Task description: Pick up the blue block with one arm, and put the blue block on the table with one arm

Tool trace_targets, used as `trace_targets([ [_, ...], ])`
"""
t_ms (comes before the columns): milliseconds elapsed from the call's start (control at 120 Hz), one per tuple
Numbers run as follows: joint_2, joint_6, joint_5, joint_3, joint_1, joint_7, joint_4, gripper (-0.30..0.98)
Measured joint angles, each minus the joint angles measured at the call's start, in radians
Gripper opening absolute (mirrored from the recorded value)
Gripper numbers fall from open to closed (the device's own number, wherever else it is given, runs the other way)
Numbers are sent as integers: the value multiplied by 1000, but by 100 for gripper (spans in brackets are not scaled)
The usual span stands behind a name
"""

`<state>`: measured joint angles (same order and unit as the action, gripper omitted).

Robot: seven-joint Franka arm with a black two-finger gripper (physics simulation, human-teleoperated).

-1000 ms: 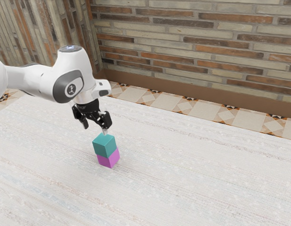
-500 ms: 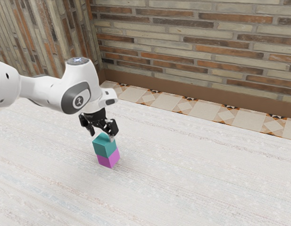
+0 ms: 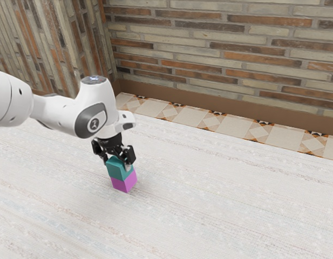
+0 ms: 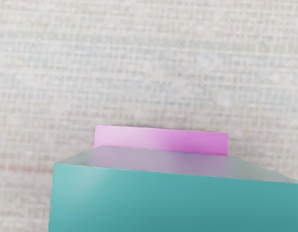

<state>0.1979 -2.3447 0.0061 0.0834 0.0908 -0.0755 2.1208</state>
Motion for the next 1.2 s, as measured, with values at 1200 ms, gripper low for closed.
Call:
trace_targets([
  [1200,147,-105,0,-237,0,-73,-83,51],
])
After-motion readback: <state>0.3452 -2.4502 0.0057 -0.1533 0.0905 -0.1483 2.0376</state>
